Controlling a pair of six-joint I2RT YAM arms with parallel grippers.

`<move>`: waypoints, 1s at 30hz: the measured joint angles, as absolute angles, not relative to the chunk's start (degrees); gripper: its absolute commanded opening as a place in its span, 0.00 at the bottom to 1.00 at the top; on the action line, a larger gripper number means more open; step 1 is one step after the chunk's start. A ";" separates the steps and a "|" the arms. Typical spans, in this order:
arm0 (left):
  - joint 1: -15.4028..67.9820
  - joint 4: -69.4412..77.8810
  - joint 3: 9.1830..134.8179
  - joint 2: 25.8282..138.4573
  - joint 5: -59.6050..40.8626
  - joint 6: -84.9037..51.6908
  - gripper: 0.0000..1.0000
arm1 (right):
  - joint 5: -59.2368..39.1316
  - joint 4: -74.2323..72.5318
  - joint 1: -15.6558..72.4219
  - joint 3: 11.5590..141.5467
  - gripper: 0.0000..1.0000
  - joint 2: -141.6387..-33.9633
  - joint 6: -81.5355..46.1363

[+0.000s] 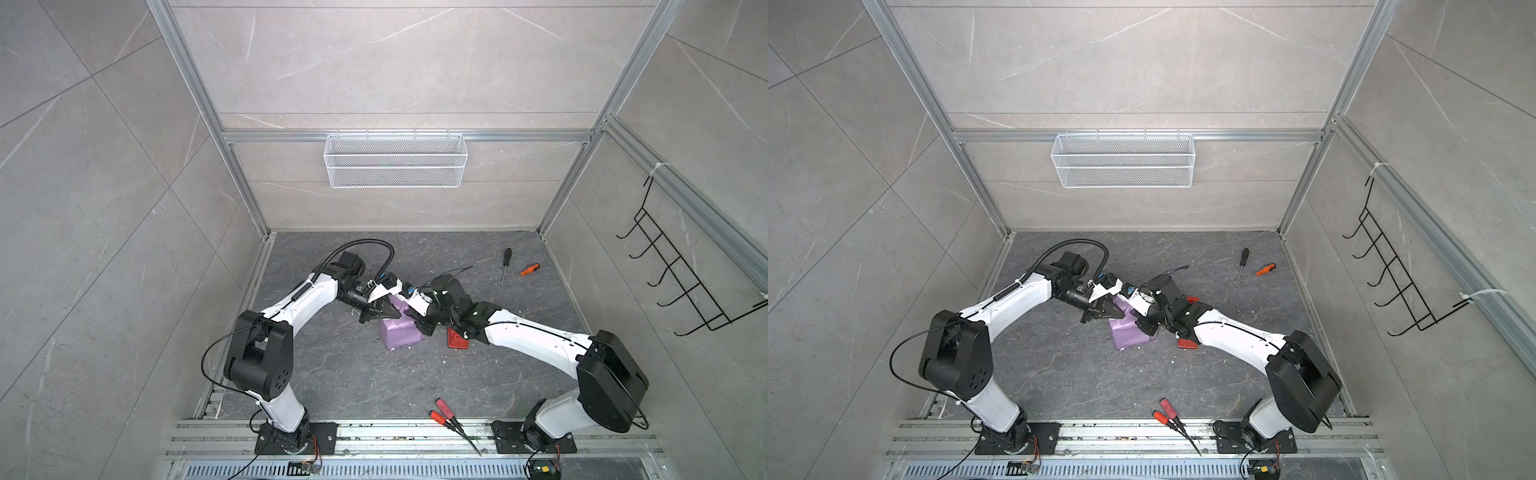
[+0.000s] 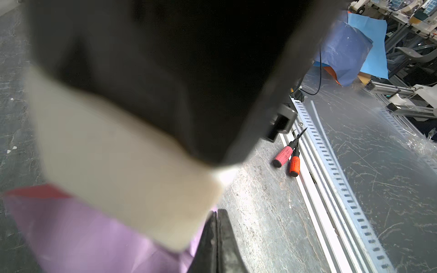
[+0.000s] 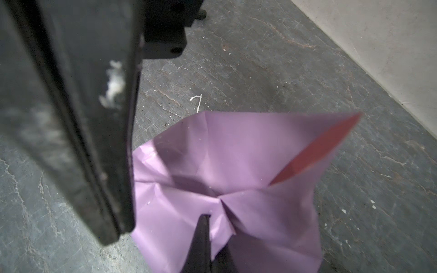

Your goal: Wrap the gift box in paper

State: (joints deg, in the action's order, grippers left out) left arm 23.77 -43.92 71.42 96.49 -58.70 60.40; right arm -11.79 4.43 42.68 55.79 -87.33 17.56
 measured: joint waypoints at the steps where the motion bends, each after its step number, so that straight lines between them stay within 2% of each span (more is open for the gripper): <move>1: 23.79 -43.35 71.20 96.47 -58.65 60.27 0.01 | -11.79 4.27 42.68 55.70 0.00 -87.31 17.56; 10: 23.81 -40.21 69.04 95.48 -57.52 56.62 0.00 | -12.27 2.48 42.39 54.43 0.00 -86.83 16.10; 21: 24.95 -32.84 61.21 87.05 -52.07 37.71 0.00 | -12.62 1.37 42.17 54.13 0.00 -86.83 13.47; 30: 25.28 -25.36 59.77 88.82 -52.71 28.51 0.00 | -12.60 -0.21 42.09 53.54 0.00 -87.00 11.33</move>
